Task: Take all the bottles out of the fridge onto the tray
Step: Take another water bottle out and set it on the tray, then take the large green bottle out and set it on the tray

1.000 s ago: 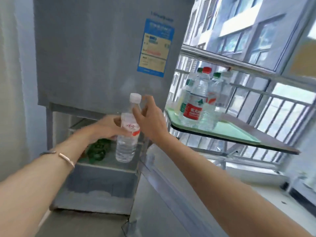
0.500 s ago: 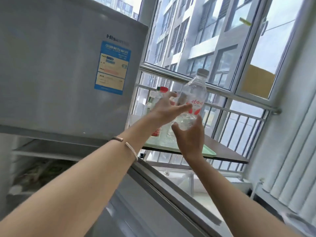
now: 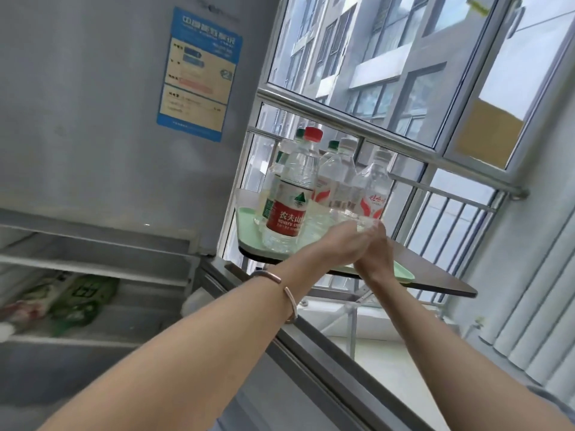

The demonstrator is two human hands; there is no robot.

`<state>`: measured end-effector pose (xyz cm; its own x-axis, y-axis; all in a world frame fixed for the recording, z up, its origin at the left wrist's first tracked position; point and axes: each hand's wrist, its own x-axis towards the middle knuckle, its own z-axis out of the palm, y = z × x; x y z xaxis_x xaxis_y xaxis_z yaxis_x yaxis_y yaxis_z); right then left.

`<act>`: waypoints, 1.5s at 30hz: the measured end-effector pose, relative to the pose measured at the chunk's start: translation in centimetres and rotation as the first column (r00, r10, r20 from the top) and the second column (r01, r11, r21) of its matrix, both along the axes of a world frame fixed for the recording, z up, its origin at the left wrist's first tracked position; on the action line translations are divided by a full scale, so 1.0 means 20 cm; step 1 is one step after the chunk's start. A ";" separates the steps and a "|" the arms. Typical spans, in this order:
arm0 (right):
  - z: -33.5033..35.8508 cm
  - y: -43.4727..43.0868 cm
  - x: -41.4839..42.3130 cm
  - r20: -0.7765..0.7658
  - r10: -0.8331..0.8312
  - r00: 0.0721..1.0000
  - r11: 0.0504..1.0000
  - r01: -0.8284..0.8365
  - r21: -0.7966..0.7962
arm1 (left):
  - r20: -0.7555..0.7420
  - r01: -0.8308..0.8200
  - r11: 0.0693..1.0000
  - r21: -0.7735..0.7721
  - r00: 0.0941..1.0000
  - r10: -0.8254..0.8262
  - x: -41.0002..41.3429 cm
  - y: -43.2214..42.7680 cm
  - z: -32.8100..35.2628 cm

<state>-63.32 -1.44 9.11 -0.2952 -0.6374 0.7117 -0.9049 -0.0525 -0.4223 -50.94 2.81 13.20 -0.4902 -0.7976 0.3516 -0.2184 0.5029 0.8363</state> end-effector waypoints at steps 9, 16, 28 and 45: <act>-0.03 0.13 0.12 0.093 0.006 0.996 0.914 0.032 -0.405 | -0.004 -0.177 0.972 -0.153 0.984 0.178 0.11 -0.03 0.01; 0.10 0.19 0.62 -0.241 0.229 0.943 0.825 -0.319 -0.466 | -0.063 -0.427 0.836 -0.346 0.899 0.434 0.56 0.05 0.05; -0.30 0.14 1.72 -0.236 0.641 0.731 0.763 -0.640 0.089 | 0.239 -0.730 0.640 -0.241 0.594 0.768 1.63 0.00 -0.42; -1.53 -0.72 2.33 0.026 0.683 0.730 0.359 -0.367 0.858 | 0.386 -0.869 0.495 0.026 0.465 0.797 2.38 -0.70 -1.42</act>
<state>-16.76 -15.76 -21.45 0.4291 -0.8831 -0.1897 -0.8848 -0.3686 -0.2851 -3.25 -11.19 -15.16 0.4051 -0.9071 0.1140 -0.6807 -0.2160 0.7000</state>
